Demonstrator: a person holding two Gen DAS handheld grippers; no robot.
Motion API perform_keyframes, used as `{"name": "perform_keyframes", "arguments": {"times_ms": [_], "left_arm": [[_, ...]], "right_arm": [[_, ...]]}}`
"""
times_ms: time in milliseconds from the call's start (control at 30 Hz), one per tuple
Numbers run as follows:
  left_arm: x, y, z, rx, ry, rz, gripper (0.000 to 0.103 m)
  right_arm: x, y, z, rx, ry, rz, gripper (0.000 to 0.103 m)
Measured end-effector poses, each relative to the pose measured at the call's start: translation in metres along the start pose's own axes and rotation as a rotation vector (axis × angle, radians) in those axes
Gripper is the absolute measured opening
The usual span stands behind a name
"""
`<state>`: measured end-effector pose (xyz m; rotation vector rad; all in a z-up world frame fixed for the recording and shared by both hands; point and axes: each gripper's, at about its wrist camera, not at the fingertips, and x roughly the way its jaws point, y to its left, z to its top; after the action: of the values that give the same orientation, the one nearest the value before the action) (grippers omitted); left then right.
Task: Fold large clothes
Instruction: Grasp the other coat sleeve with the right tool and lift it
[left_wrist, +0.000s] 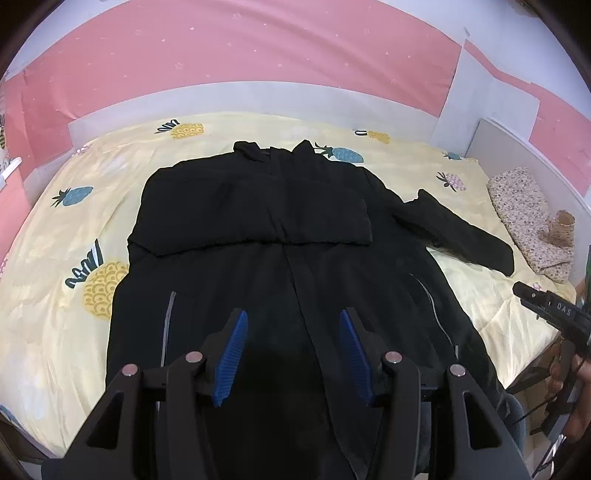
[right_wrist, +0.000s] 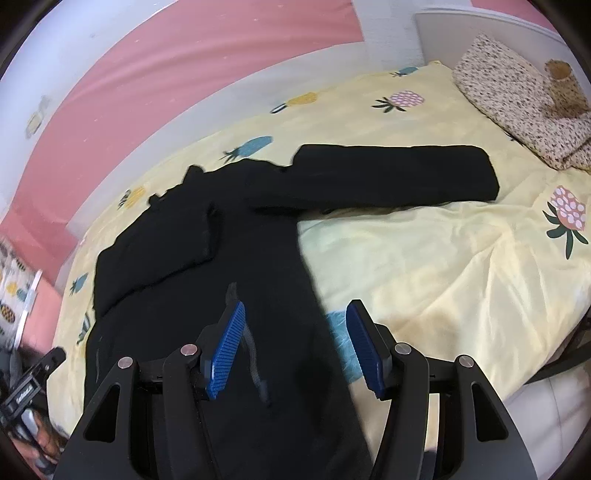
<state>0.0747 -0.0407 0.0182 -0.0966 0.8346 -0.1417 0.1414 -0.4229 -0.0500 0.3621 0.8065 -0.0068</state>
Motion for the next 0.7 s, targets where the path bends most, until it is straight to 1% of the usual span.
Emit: {"name": "perform_keyframes", "arguments": {"times_ms": [133,200,233,267,433,500,700], "left_arm": [[0.01,0.0,0.008,0.009,-0.006,0.018,0.054],[0.016,0.0,0.012,0.015,-0.009,0.028,0.054],[0.019,0.0,0.013,0.018,-0.01,0.033,0.054],[0.023,-0.001,0.014,0.021,-0.008,0.038,0.054],[0.046,-0.002,0.017,0.028,0.017,0.044,0.054],[0.056,-0.002,0.019,0.028,0.026,0.045,0.054],[0.081,0.005,0.02,0.016,0.05,0.052,0.054]], "right_arm": [[0.017,-0.027,0.017,0.049,0.001,-0.026,0.058],[0.029,-0.047,0.026,0.088,0.004,-0.045,0.062],[0.035,-0.057,0.031,0.111,0.006,-0.052,0.066],[0.039,-0.064,0.034,0.128,0.006,-0.057,0.066],[0.069,-0.108,0.056,0.236,0.005,-0.077,0.067],[0.081,-0.121,0.063,0.258,0.006,-0.078,0.067],[0.127,-0.17,0.078,0.378,0.038,-0.081,0.067]]}}
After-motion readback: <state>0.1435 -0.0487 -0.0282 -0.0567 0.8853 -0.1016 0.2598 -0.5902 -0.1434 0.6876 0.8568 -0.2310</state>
